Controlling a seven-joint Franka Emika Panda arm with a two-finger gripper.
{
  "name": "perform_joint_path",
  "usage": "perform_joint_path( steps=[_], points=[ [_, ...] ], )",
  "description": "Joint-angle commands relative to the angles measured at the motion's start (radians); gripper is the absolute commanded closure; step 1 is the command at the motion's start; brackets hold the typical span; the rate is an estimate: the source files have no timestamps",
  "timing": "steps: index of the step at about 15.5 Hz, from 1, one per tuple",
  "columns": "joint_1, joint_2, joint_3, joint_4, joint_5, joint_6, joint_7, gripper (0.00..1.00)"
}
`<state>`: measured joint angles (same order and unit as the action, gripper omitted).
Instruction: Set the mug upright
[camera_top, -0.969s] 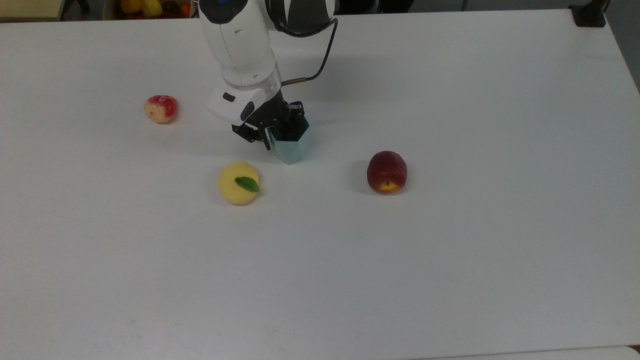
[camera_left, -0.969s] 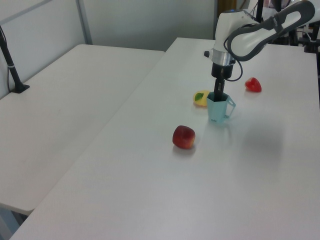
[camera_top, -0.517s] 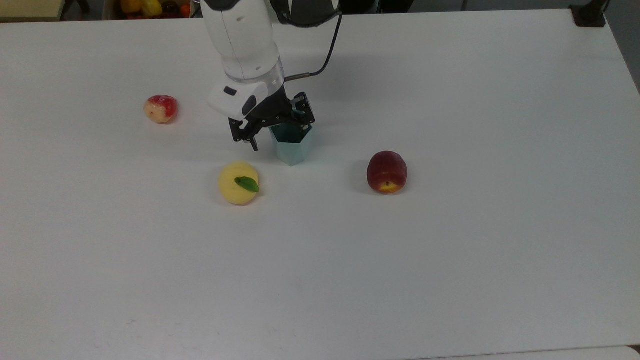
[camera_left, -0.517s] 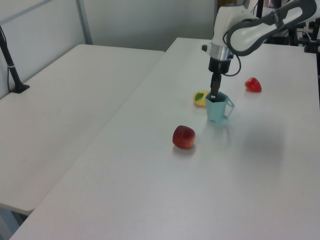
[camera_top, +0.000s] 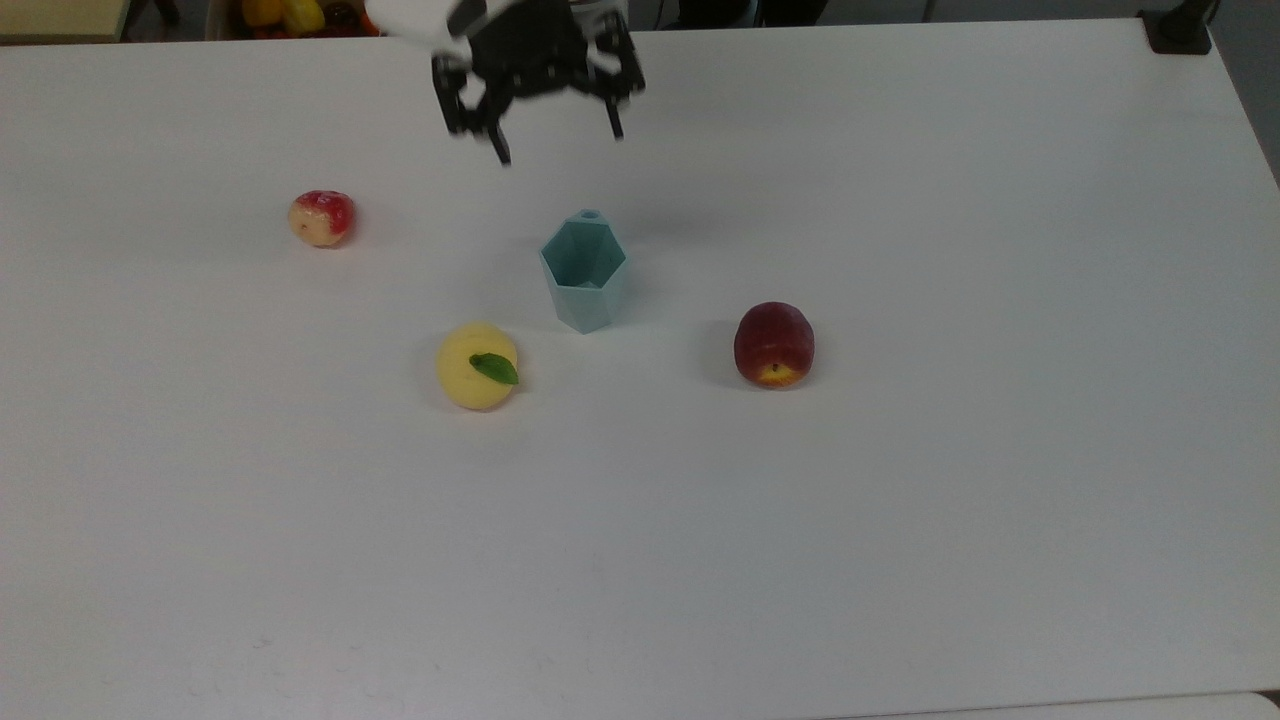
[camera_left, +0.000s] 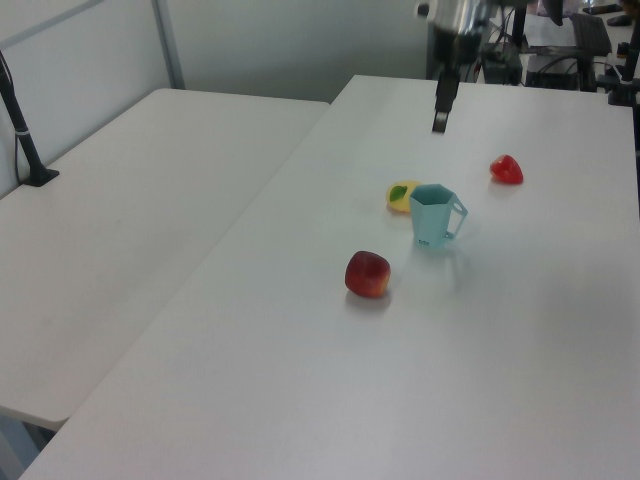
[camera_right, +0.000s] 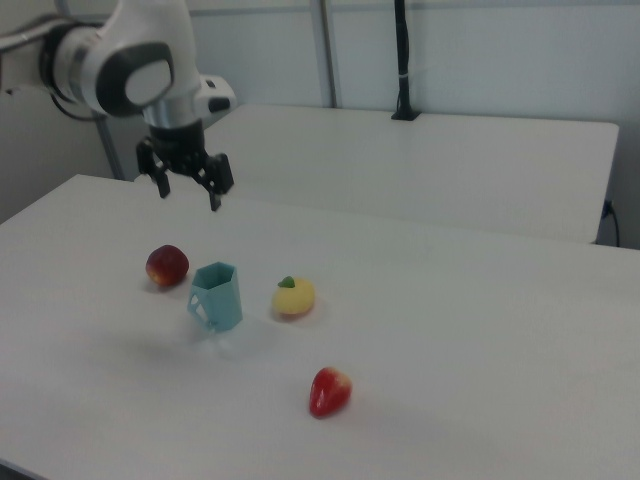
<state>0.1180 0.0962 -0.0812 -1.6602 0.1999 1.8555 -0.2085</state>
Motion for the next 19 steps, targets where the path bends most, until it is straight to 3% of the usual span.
perform_joint_path(
  steps=[1, 3, 6, 10, 15, 19],
  points=[
    [-0.006, -0.064, 0.006, 0.089, 0.007, -0.151, 0.203, 0.0],
    [-0.006, -0.091, 0.012, 0.123, 0.004, -0.272, 0.309, 0.0],
    [-0.021, -0.136, 0.014, 0.132, -0.008, -0.374, 0.353, 0.0],
    [-0.035, -0.162, 0.014, 0.125, -0.016, -0.354, 0.305, 0.0],
    [-0.034, -0.142, 0.011, 0.091, -0.126, -0.19, 0.202, 0.0],
    [-0.035, -0.133, 0.009, 0.091, -0.201, -0.17, 0.195, 0.0]
  ],
)
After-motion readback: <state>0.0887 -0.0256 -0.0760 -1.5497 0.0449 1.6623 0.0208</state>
